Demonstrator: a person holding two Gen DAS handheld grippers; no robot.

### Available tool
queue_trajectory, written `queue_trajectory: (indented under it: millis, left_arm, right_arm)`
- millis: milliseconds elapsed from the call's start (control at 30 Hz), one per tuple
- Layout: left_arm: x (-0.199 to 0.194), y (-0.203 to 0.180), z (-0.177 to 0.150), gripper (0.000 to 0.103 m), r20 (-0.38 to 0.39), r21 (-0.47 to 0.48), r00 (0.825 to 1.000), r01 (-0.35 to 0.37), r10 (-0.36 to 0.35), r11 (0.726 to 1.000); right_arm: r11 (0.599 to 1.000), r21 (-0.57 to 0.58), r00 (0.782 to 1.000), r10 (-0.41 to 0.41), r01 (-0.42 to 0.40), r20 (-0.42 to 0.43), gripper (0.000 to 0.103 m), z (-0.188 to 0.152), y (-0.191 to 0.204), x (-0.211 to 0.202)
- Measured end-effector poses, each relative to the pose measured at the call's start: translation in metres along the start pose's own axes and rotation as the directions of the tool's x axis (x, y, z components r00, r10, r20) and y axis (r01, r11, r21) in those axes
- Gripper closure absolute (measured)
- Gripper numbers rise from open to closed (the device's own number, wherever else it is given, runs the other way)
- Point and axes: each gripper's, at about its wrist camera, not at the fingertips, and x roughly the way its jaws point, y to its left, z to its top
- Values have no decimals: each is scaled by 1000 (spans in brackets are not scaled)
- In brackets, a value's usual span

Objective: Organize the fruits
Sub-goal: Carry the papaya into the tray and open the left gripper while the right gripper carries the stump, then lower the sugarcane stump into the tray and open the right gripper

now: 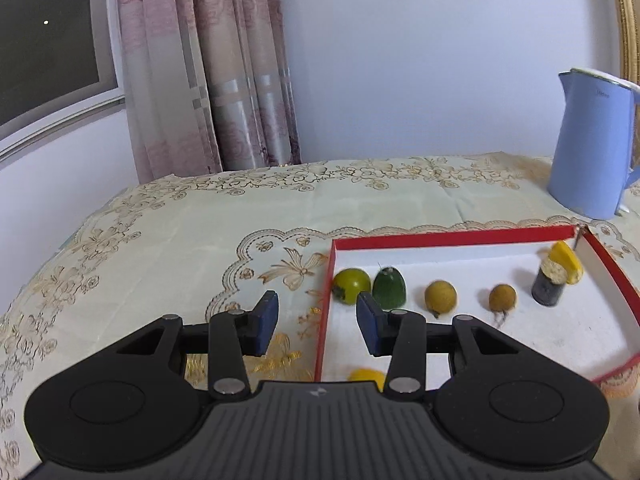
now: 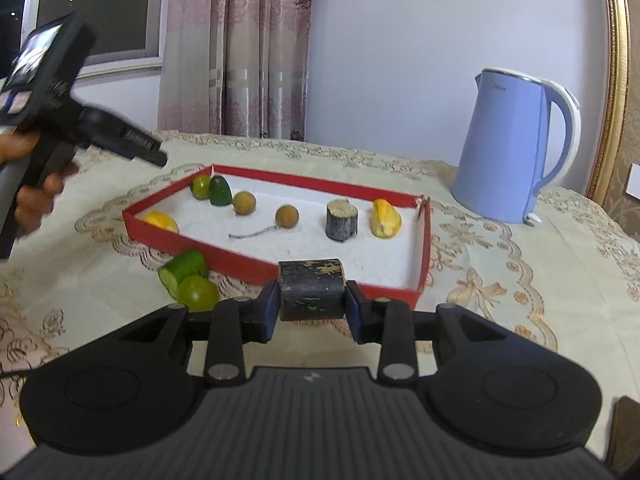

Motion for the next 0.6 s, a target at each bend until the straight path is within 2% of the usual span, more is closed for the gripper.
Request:
queue_trajectory:
  millis: [67,100,133,200,300,367,400,600]
  left_arm:
    - [-5,-4,-8,60,17,4,999,28,-28,1000]
    - [-6,-7,-12,55,31,12,998,45,-46,999]
    - [-6,-11,-15,45,42,20,998,53,-54,998]
    - [-5,-17,-21,32,72,32,996,51,-53,998]
    - [-4,-22,-27,29,116,50,992,35,-41,998]
    - [-4,-21,-29,24,135,49,990,38,-44,998]
    - [-3,-21,-30,21,137,47,990,35,-41,998]
    - [4,-11,-29,21,109,12,994,24,-25,1000]
  right_arm:
    - [1000,-3,1000,1,-1,3,70,8,-1,5]
    - [1000,-2,1000,2,-2,4,70,11,-2,8]
    - [1000,2,1000,6,-6,4,70,15,-4,12]
    - [1000,13,1000,8,-8,3,70,21,-9,19]
    - [1000,22,1000,-11,11,0,70,30,-16,31]
    - [999,30,1000,-17,17,-9,70,34,-22,40]
    - [999,32,1000,-24,24,-12,70,35,-24,44]
    - [998,41,998,-50,51,-29,70,45,-31,70]
